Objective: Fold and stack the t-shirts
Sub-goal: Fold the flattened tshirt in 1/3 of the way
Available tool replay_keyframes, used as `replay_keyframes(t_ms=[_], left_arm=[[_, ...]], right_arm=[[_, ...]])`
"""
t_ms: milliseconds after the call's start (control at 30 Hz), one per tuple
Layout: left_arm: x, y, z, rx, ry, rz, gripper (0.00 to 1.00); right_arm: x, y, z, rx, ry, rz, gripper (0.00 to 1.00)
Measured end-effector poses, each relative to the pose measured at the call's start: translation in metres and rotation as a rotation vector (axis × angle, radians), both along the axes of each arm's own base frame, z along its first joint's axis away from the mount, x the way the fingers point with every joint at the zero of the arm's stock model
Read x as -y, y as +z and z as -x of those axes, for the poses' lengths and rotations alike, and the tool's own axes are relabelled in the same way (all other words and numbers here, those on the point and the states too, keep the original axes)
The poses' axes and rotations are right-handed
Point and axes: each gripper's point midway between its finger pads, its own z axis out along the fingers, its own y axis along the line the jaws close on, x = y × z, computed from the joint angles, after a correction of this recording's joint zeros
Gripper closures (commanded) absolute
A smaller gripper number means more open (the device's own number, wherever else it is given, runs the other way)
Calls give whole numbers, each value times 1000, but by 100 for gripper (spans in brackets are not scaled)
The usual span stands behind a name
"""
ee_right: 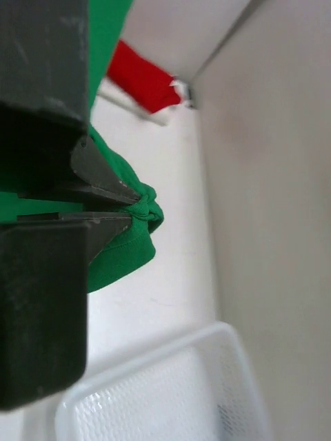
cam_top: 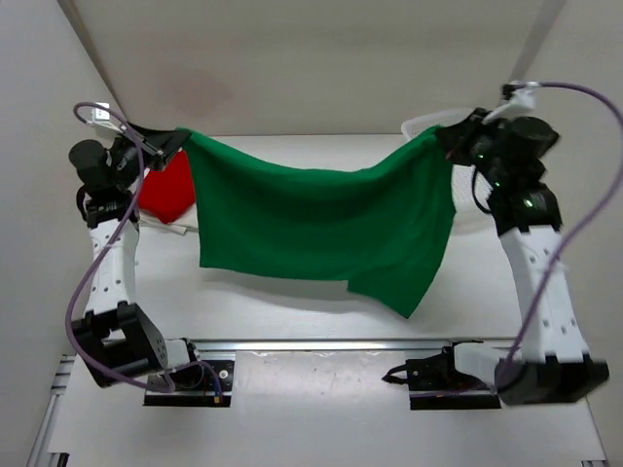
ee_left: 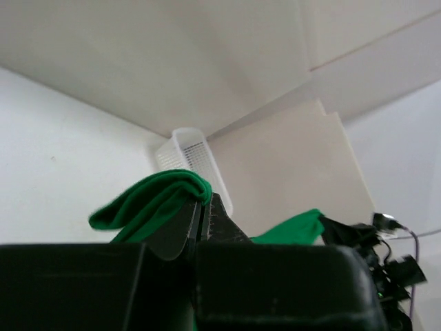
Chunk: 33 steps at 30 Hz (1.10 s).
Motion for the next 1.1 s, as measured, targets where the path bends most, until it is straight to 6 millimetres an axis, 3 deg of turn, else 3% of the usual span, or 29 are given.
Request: replay_keyframes(t_ms=[167, 233, 300, 400, 467, 500, 567, 633, 700, 767, 833, 900, 967, 1100], left_arm=[[8, -78, -43, -188, -2, -7, 100], [14, -115, -60, -277, -7, -9, 100], [20, -146, -79, -362, -16, -5, 100], [28, -170, -111, -439, -21, 1, 100], [33, -159, -131, -424, -22, -3, 100], [36, -144, -139, -402, -23, -2, 100], [37, -105, -150, -322, -18, -5, 100], [34, -57, -152, -213, -10, -5, 100], [29, -19, -144, -114, 3, -9, 100], [22, 3, -129, -52, 20, -8, 100], [19, 4, -113, -28, 27, -5, 100], [16, -16, -99, -40, 31, 7, 100], [17, -58, -89, -98, 25, 28, 100], [20, -188, -65, -346, 10, 93, 100]], right_arm=[[-16, -112, -67, -292, 101, -15, 100], [-20, -143, -88, -378, 124, -23, 100], [-22, -157, -113, -430, 139, -30, 100], [-23, -136, -156, -405, 154, -32, 100], [-22, -99, -181, -338, 154, -24, 100], [-20, -76, -191, -283, 153, -22, 100], [-16, -26, -200, -160, 160, -25, 100], [-7, 14, -194, -57, 171, -42, 100], [6, 33, -181, -18, 166, -53, 100], [16, 41, -168, -9, 155, -55, 100], [21, 37, -160, -21, 145, -47, 100], [15, 13, -151, -57, 159, -36, 100], [2, -29, -140, -130, 192, -40, 100], [-20, -157, -108, -344, 257, -83, 100]])
